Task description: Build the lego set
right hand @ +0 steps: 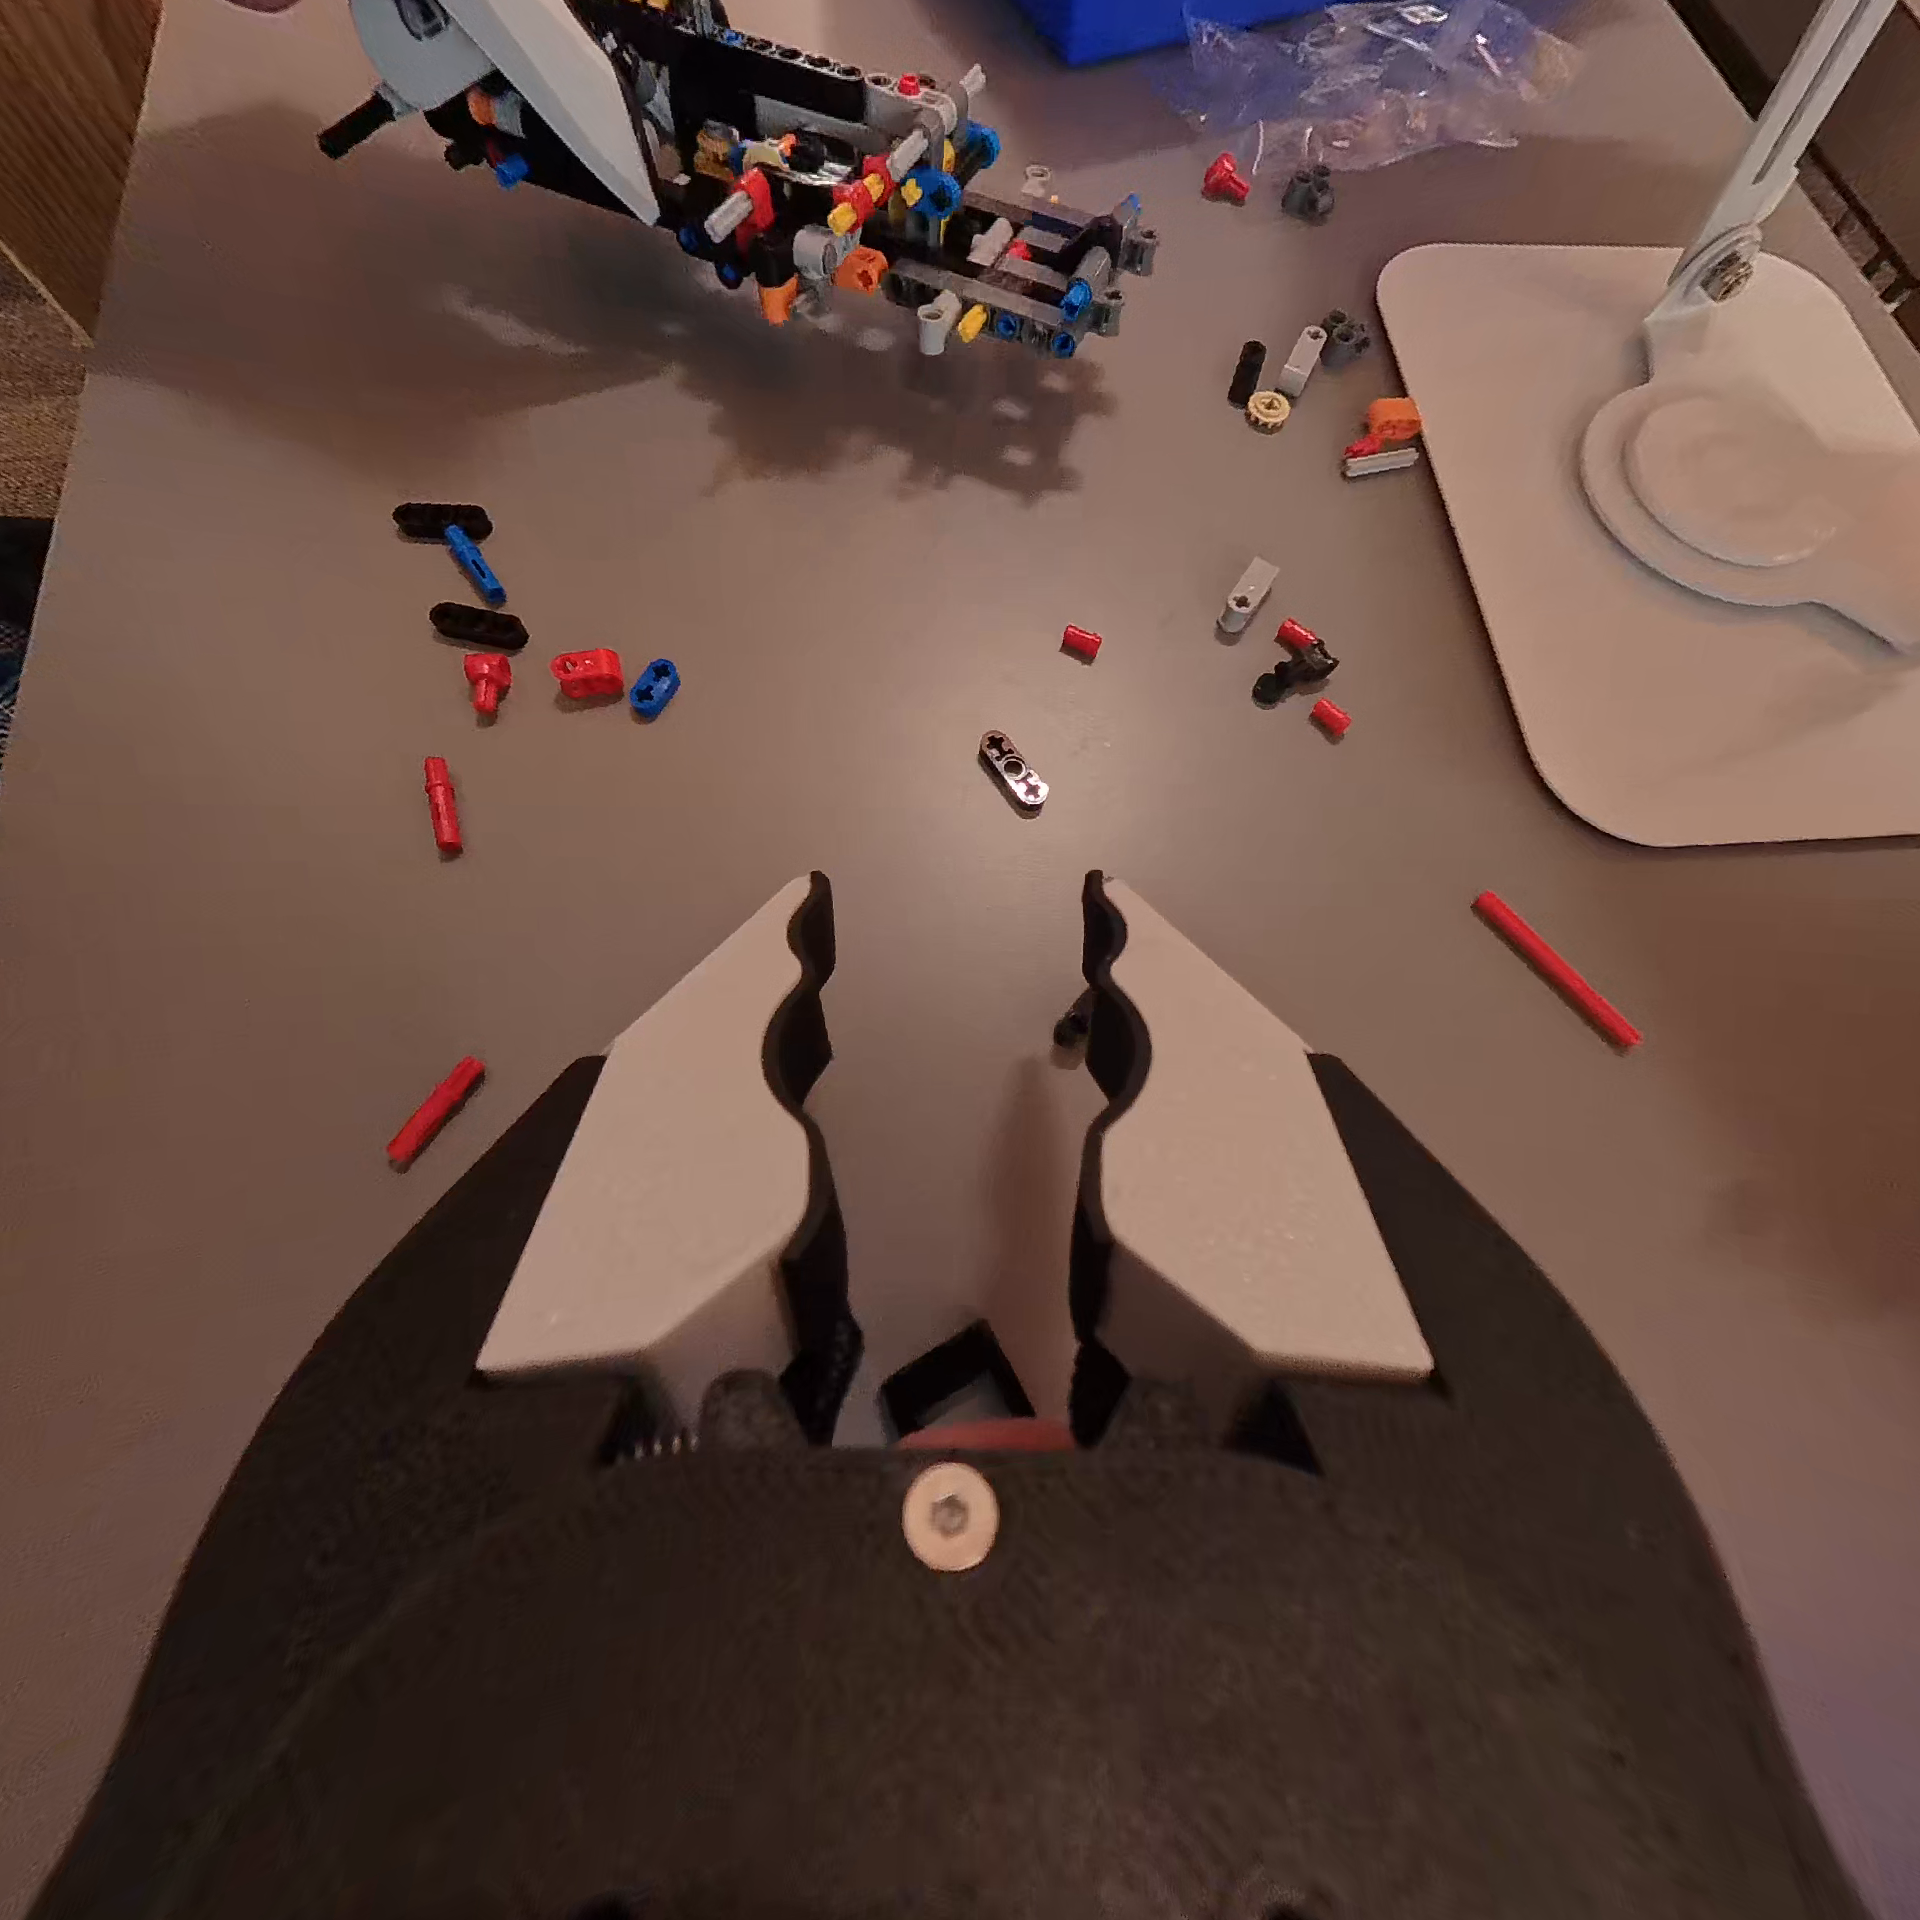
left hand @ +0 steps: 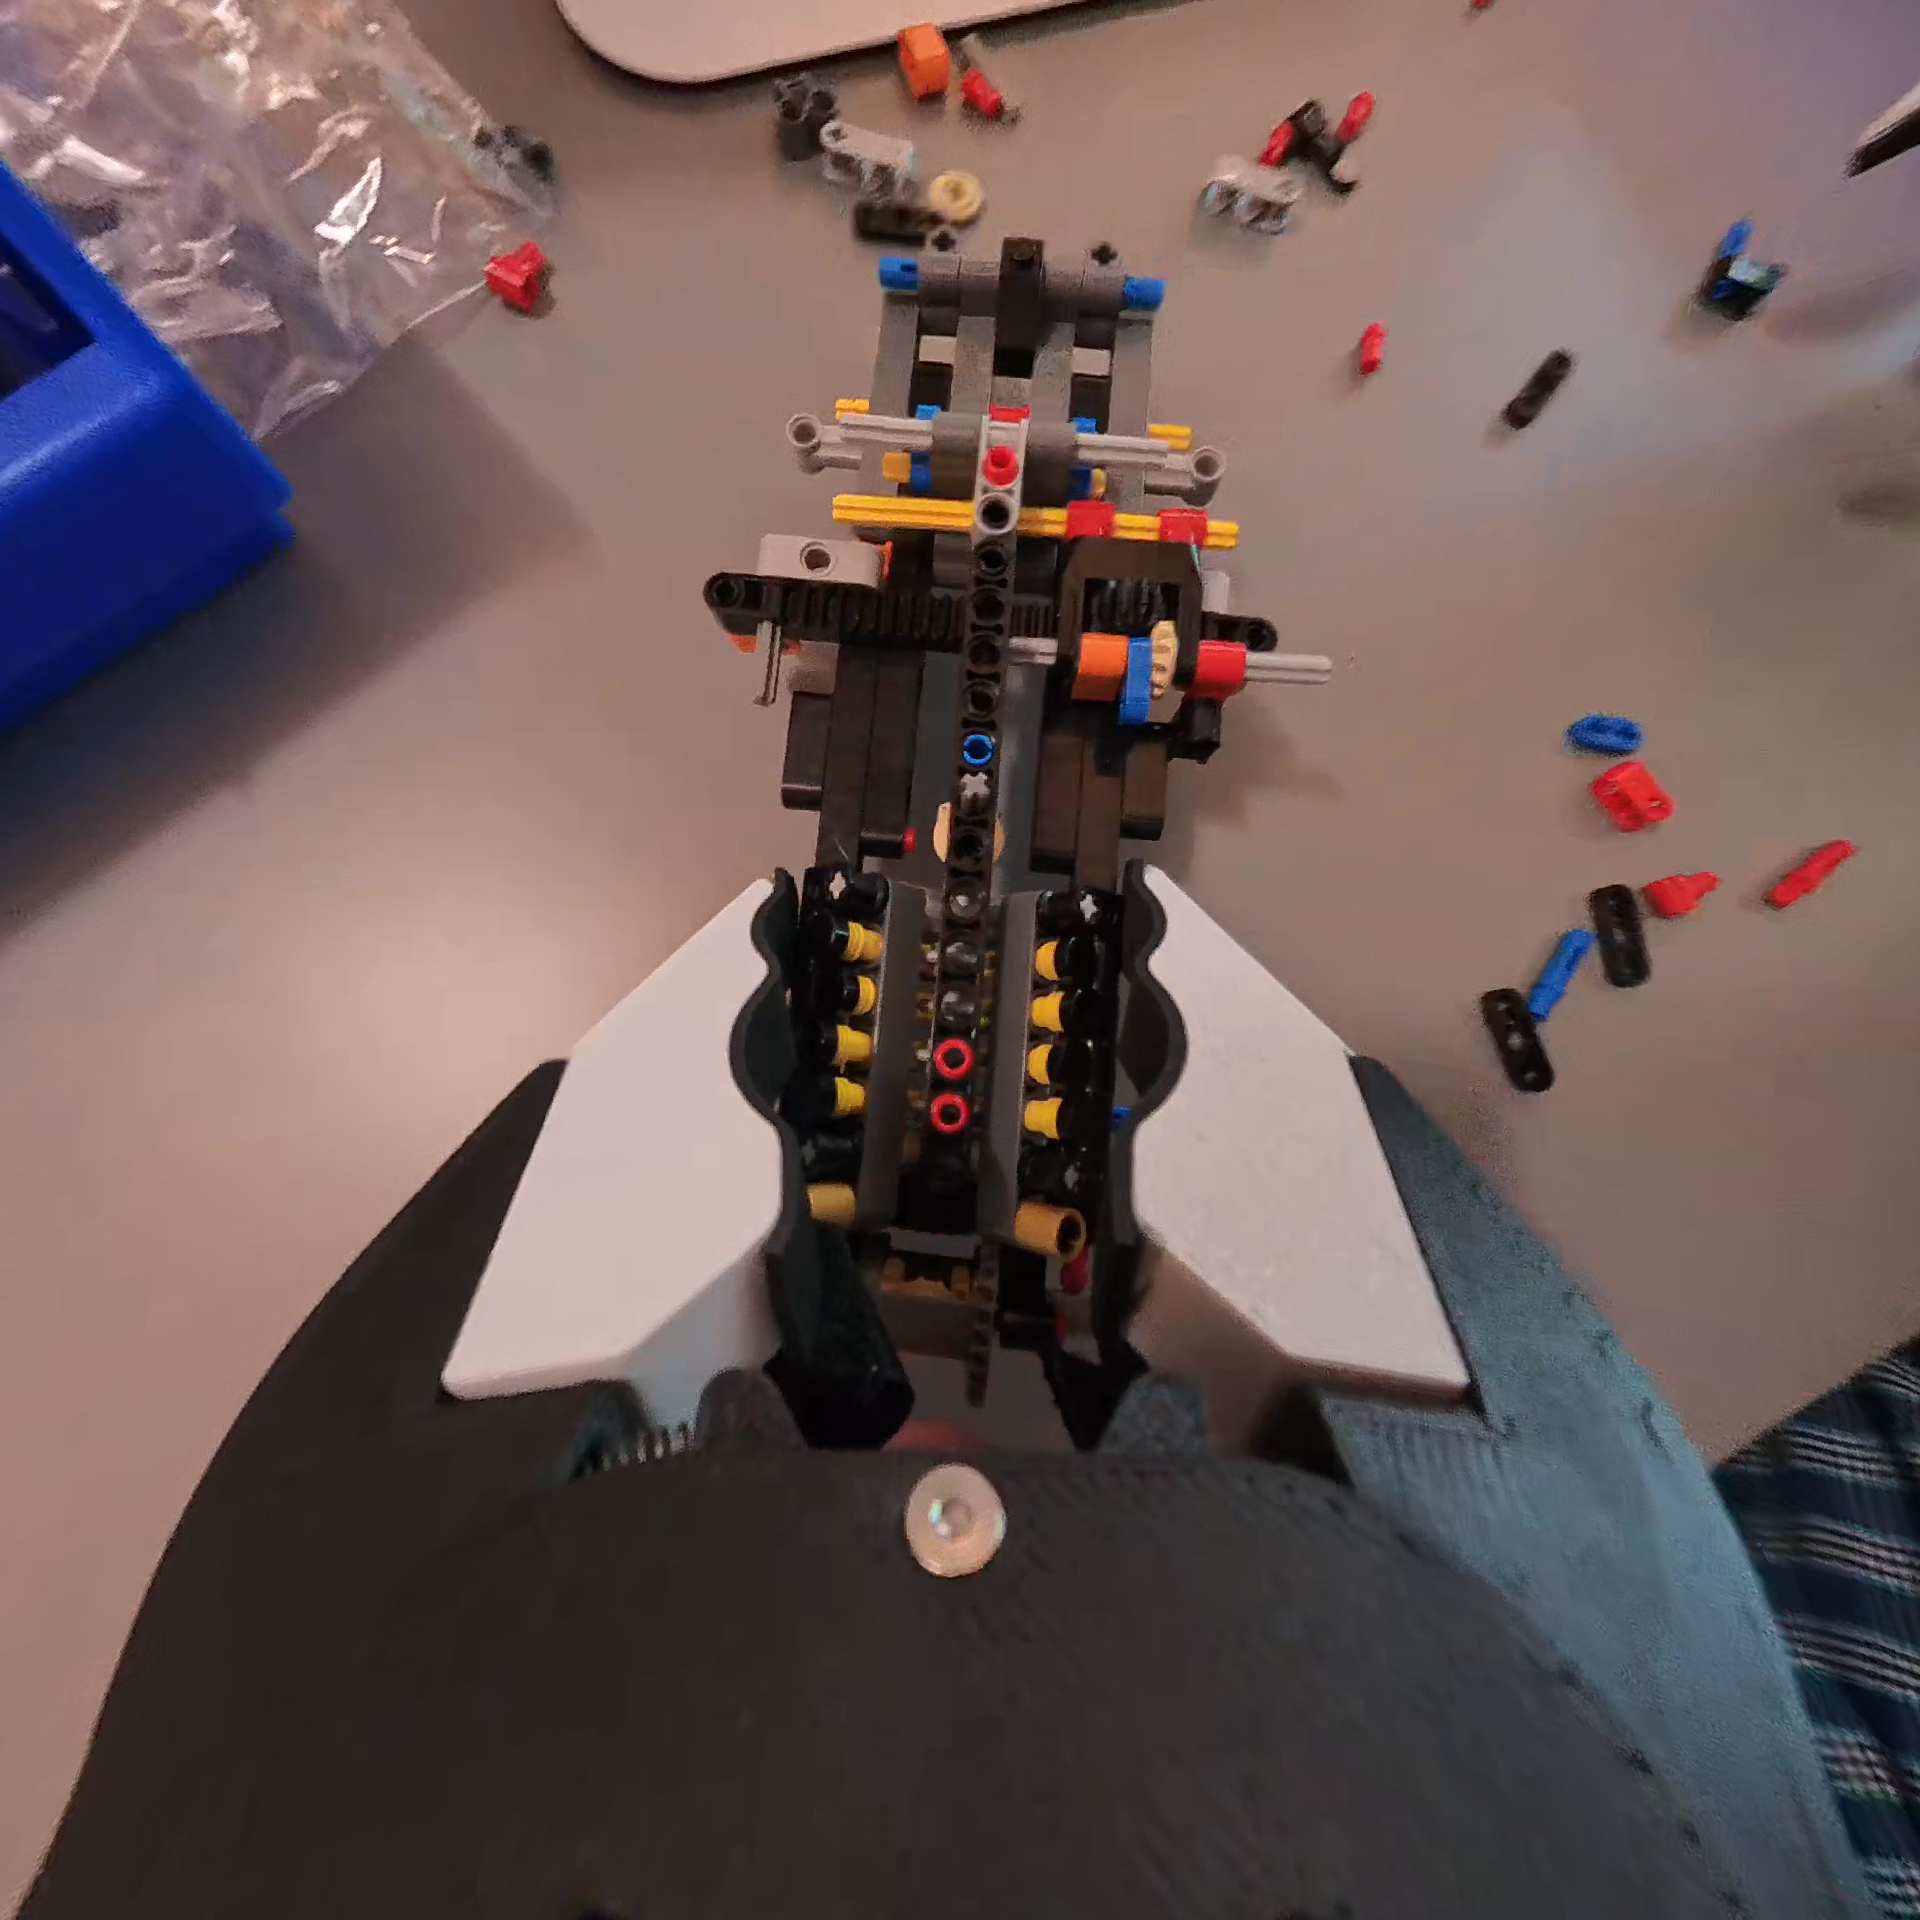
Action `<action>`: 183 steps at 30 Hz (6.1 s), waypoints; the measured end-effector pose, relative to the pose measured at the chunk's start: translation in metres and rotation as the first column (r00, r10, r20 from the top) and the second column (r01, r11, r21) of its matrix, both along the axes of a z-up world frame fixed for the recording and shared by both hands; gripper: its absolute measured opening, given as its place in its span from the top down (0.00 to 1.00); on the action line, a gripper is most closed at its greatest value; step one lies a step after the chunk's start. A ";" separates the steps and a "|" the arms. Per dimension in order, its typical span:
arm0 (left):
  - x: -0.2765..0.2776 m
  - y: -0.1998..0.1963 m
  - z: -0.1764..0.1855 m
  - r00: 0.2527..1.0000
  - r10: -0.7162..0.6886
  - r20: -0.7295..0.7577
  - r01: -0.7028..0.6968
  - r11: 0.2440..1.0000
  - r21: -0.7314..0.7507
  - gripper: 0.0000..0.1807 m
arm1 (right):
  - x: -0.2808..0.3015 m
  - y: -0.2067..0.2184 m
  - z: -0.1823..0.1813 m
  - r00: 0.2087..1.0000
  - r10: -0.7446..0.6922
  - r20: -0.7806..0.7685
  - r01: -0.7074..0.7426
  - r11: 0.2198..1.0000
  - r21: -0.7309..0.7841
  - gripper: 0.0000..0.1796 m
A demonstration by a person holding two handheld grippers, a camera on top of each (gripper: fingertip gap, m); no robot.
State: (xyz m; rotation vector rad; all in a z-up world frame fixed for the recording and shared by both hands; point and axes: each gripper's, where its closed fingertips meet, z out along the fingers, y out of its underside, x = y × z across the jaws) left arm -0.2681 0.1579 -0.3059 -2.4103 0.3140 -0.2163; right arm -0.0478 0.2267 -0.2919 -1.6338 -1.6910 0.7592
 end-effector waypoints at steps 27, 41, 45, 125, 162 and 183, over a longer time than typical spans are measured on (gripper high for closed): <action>0.010 -0.019 -0.011 0.998 0.058 0.023 -0.058 0.998 -0.033 0.62 | -0.003 -0.009 -0.010 0.997 0.066 -0.049 -0.066 0.998 0.001 0.72; 0.021 -0.044 -0.015 0.994 0.077 0.073 -0.070 0.993 -0.090 0.63 | 0.000 -0.011 0.001 0.991 0.065 -0.114 -0.067 0.998 -0.018 0.72; 0.038 -0.046 -0.012 0.991 0.070 0.113 -0.060 0.994 -0.089 0.61 | 0.000 -0.013 0.002 0.990 0.071 -0.120 -0.074 0.997 -0.018 0.72; 0.051 0.052 0.074 0.988 -0.016 0.156 -0.053 0.902 0.429 0.62 | 0.003 0.019 0.001 0.988 -0.059 -0.146 0.087 0.976 0.197 0.73; 0.032 0.047 0.059 0.996 0.081 0.039 -0.089 0.872 0.481 0.39 | 0.006 0.023 0.017 0.973 -0.065 -0.219 0.110 0.974 0.199 0.72; 0.031 0.052 0.072 0.995 0.087 0.054 -0.102 0.827 0.553 0.52 | 0.007 0.027 0.015 0.972 -0.085 -0.218 0.127 0.975 0.184 0.72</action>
